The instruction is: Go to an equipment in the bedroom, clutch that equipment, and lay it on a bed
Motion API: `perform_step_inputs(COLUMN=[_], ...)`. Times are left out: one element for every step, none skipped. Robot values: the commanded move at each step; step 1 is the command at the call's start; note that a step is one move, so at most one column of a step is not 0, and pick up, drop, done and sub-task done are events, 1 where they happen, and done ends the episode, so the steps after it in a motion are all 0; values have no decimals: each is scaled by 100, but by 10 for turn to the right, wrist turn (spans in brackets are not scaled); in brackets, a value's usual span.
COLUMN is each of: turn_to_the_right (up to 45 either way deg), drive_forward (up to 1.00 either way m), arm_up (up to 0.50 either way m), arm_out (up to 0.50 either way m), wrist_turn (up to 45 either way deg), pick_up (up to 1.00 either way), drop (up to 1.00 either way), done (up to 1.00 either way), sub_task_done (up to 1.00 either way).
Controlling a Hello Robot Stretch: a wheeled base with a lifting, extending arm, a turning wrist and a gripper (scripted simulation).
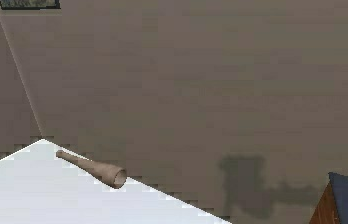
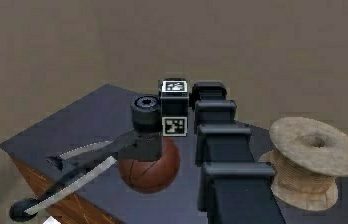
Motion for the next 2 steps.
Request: perform_step_inputs(turn_to_the_right=[0,0], drive_forward=[0,0], arm_up=[0,0], arm_out=[0,0], wrist_turn=[450,300], pick_up=[0,0], drop=[0,0], done=[0,0], sub_task_done=[0,0])
